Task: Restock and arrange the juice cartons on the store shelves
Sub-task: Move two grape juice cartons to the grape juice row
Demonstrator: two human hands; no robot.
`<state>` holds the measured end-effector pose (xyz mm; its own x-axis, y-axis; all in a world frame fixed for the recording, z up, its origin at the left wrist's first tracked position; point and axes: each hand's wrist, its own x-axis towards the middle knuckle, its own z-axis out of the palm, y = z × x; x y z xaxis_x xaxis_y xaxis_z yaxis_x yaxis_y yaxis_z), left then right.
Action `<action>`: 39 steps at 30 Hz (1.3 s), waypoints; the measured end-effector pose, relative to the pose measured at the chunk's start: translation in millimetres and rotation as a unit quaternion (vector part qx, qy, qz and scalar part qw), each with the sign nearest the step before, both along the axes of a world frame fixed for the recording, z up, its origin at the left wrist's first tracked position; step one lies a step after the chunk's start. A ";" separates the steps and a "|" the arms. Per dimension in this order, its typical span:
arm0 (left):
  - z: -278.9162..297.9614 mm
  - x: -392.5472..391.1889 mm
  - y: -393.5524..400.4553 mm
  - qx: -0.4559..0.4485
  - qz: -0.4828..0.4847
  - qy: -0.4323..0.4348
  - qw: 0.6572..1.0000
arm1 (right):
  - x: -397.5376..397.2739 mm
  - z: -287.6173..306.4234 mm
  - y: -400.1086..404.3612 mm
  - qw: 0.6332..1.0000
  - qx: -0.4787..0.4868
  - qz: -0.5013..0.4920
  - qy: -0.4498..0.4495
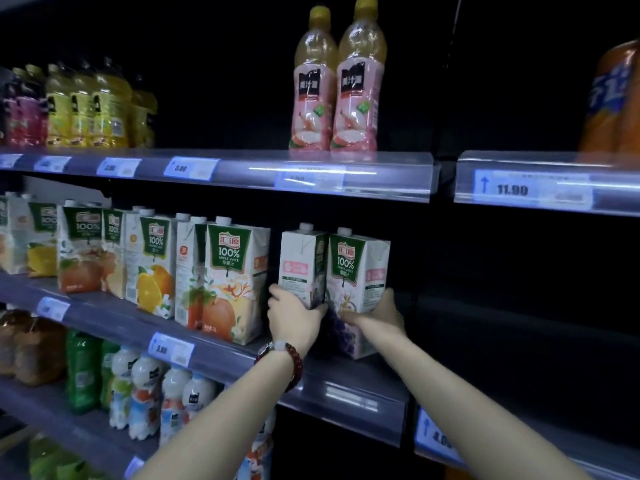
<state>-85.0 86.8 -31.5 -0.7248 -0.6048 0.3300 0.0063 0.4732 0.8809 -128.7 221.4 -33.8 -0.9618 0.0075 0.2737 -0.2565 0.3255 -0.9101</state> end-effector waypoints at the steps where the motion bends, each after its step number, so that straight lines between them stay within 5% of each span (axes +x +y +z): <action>1: -1.3 -2.6 -0.7 0.017 -0.002 0.012 1.000 | -0.2 -1.7 -2.3 1.000 -0.024 0.008 -0.001; 12: -8.5 5.4 -19.3 0.062 -0.045 0.055 0.996 | 15.6 -2.7 4.8 0.995 -0.094 -0.008 -0.017; 21: -5.3 18.8 -13.2 0.049 -0.145 0.096 0.984 | 53.8 -4.6 36.3 0.989 -0.127 -0.044 0.056; 39: -12.2 76.1 39.0 0.212 -0.307 0.110 0.921 | 140.7 5.3 95.1 0.976 -0.117 -0.145 0.112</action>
<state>-8.9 125.8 -43.7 -0.9171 -0.2107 0.3383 0.3585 -0.0649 0.9313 12.0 316.5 -28.5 -0.8262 0.3575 0.4355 -0.3857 0.2044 -0.8997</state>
